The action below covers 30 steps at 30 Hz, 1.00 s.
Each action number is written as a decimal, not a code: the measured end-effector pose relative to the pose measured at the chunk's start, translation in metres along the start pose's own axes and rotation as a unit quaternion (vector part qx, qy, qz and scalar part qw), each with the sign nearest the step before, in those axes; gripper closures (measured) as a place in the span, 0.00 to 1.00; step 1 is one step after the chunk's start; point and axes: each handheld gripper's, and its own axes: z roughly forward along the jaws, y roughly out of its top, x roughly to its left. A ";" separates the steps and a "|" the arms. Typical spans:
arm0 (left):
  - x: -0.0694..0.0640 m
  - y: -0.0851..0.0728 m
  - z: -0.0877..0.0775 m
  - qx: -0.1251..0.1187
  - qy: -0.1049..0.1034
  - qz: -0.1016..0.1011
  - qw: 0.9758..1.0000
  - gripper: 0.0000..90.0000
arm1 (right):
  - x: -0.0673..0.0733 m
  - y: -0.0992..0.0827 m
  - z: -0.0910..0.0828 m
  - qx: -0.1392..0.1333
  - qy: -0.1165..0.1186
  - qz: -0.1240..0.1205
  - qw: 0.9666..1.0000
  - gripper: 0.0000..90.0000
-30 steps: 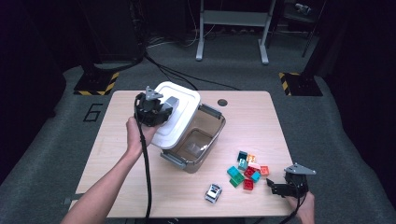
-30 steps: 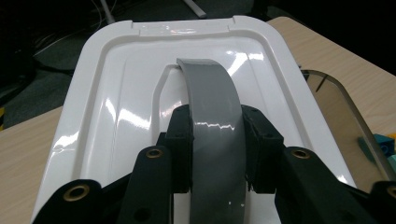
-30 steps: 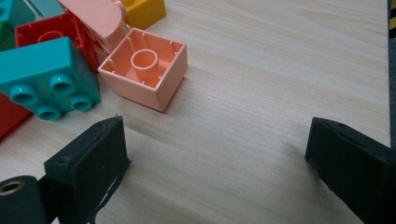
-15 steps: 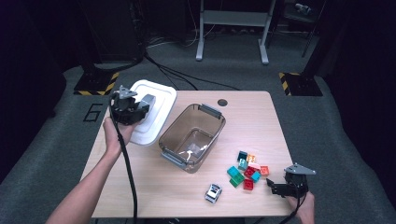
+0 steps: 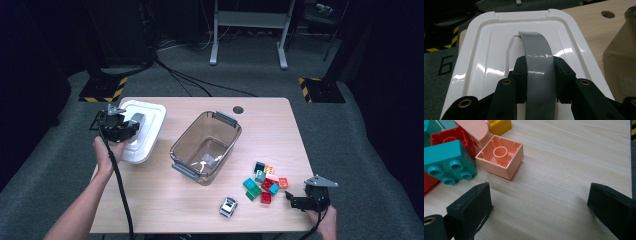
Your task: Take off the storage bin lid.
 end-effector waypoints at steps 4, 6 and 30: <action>0.009 -0.021 0.015 0.016 0.007 -0.012 1.000 0.74 | 0.000 0.000 0.000 -0.001 0.000 0.001 1.000 0.05; 0.011 -0.029 0.021 0.027 0.006 -0.015 1.000 0.74 | 0.000 0.000 0.000 0.000 0.000 0.000 1.000 0.05; 0.018 -0.089 0.068 0.081 0.002 -0.020 0.996 0.74 | 0.000 0.000 0.000 -0.003 -0.004 0.003 1.000 0.05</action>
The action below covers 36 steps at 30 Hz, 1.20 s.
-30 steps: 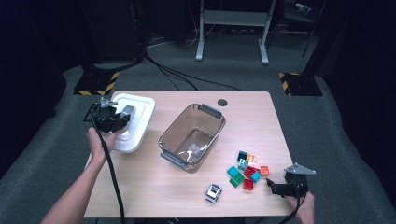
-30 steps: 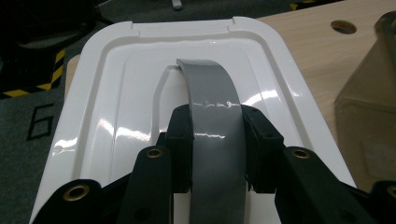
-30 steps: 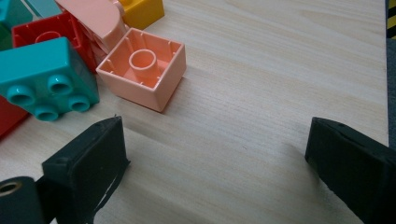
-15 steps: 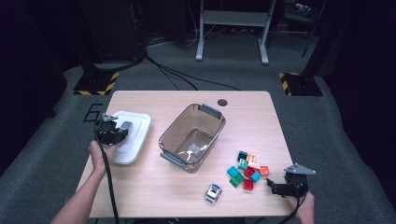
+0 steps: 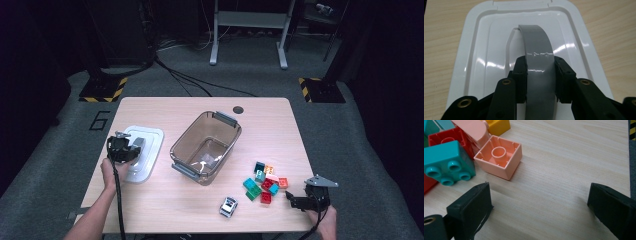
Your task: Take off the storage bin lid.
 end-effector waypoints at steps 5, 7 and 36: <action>0.000 0.001 0.000 0.001 0.001 0.003 1.000 0.74 | 0.000 0.000 0.000 -0.001 0.002 0.001 1.000 0.05; 0.000 0.001 -0.001 -0.003 0.001 0.006 1.000 0.70 | 0.000 0.000 0.000 -0.001 0.002 0.004 1.000 0.05; -0.014 -0.029 -0.065 -0.038 -0.047 0.010 0.998 0.05 | 0.000 0.000 0.000 -0.002 0.002 0.002 1.000 0.05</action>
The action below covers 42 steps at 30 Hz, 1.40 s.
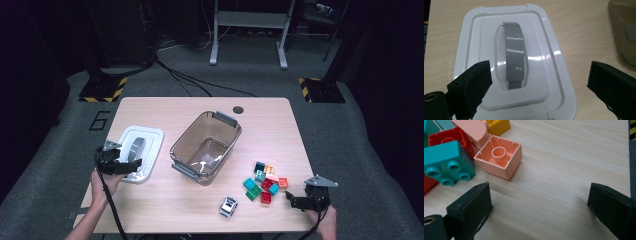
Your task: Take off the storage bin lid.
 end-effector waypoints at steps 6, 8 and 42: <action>-0.004 -0.022 -0.001 0.009 0.001 0.008 1.000 0.01 | 0.000 0.000 0.000 0.001 -0.001 0.000 1.000 0.05; -0.006 -0.034 -0.001 0.010 0.000 0.005 1.000 0.00 | 0.000 0.000 0.000 0.002 -0.002 0.000 1.000 0.05; -0.006 -0.097 -0.010 0.018 0.009 0.033 0.999 0.00 | 0.001 0.000 -0.001 0.016 -0.018 0.010 1.000 0.00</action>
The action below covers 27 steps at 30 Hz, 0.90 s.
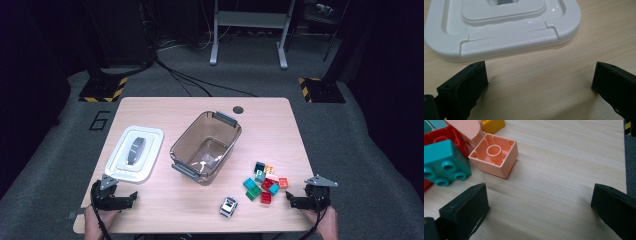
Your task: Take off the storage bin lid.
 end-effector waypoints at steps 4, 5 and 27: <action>0.000 0.000 0.000 0.000 0.000 0.002 1.000 0.00 | 0.000 0.003 -0.001 0.017 -0.005 0.010 1.000 0.00; 0.000 0.000 0.000 0.000 -0.001 0.002 1.000 0.00 | -0.001 0.004 -0.001 0.020 -0.004 0.007 1.000 0.00; 0.000 0.000 0.000 -0.002 -0.003 0.005 1.000 0.00 | 0.037 0.043 -0.055 -0.009 0.029 0.017 0.999 0.00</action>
